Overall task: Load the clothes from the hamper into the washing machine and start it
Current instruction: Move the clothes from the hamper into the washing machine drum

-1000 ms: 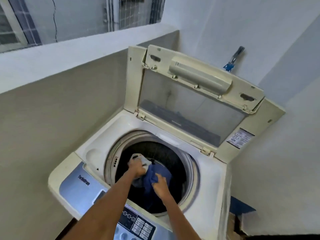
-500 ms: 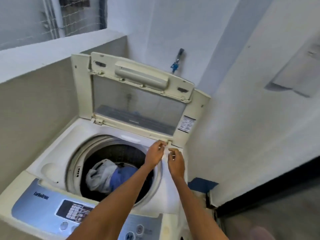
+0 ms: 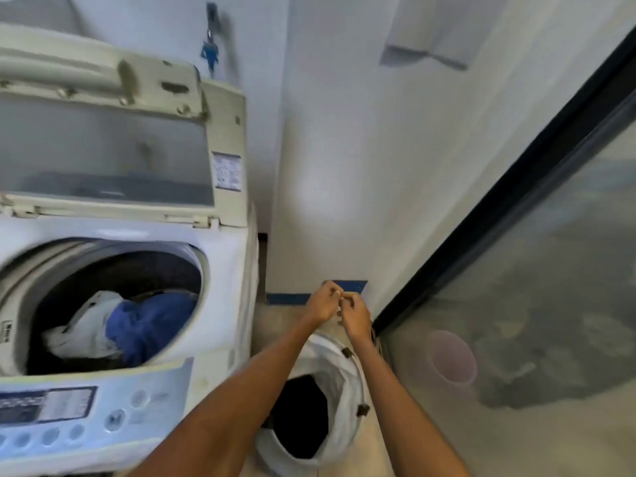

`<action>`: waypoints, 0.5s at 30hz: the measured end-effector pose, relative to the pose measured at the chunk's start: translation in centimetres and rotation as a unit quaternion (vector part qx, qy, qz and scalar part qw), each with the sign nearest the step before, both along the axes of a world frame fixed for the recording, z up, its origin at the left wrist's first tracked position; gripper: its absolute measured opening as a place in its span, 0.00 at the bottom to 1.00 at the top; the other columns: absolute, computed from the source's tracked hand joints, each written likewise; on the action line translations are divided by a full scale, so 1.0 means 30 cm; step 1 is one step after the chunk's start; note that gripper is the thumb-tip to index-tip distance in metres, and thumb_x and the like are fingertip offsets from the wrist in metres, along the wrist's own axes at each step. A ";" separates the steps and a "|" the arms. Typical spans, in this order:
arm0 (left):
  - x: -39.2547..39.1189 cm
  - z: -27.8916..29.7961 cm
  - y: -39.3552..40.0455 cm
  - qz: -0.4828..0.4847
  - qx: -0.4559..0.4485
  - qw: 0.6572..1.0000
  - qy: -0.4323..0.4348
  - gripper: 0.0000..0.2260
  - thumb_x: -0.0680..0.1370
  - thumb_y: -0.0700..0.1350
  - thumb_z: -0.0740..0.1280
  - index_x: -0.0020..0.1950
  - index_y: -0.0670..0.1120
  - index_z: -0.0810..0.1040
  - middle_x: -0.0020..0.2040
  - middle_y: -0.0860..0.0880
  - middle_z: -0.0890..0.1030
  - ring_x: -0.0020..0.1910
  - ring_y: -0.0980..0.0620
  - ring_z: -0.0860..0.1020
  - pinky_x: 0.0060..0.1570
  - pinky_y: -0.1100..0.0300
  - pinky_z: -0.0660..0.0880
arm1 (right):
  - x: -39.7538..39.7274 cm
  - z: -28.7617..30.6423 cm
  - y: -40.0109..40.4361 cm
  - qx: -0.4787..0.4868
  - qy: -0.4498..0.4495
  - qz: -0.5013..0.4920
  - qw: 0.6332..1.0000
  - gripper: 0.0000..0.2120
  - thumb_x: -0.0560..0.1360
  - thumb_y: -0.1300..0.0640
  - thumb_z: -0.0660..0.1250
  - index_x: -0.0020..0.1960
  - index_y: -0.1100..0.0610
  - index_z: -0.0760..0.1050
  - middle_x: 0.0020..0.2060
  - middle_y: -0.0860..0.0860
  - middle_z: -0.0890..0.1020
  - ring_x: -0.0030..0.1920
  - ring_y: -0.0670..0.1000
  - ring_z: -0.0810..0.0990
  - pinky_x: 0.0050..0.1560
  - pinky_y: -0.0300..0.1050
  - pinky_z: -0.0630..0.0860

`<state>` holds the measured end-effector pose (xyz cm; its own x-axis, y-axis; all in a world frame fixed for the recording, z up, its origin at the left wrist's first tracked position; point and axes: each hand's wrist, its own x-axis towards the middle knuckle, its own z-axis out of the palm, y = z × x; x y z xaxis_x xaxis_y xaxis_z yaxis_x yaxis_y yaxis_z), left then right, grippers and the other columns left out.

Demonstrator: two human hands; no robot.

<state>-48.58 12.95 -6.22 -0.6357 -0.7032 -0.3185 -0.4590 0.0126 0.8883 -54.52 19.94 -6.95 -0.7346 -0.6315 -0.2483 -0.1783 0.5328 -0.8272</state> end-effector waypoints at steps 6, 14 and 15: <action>-0.078 -0.468 0.159 0.022 0.088 0.991 -0.099 0.07 0.79 0.39 0.57 0.49 0.41 0.74 0.51 0.38 0.79 0.51 0.41 0.78 0.45 0.56 0.70 | -0.088 -0.450 0.164 0.087 -0.144 0.023 0.986 0.04 0.78 0.58 0.59 0.49 0.53 0.72 0.44 0.54 0.79 0.45 0.55 0.80 0.48 0.51 0.79; -0.008 -1.407 0.330 0.021 0.140 0.947 -0.290 0.11 0.77 0.39 0.60 0.56 0.34 0.72 0.55 0.36 0.77 0.54 0.38 0.76 0.53 0.50 0.73 | -0.132 -1.372 0.378 0.231 -0.280 0.032 0.931 0.11 0.77 0.61 0.58 0.58 0.53 0.67 0.38 0.54 0.77 0.35 0.54 0.75 0.42 0.50 0.74; 0.002 -1.509 0.337 0.020 0.150 0.937 -0.316 0.13 0.76 0.39 0.61 0.57 0.33 0.71 0.58 0.34 0.75 0.56 0.37 0.75 0.55 0.48 0.73 | -0.121 -1.476 0.382 0.247 -0.272 0.038 0.929 0.12 0.77 0.60 0.58 0.61 0.55 0.68 0.42 0.56 0.79 0.39 0.55 0.77 0.45 0.51 0.76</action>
<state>-48.52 23.07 -51.49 -0.2289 -0.5413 -0.8091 -0.8889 -0.2226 0.4004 -58.16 31.42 -51.23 -0.3732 -0.3864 -0.8435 0.1415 0.8748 -0.4634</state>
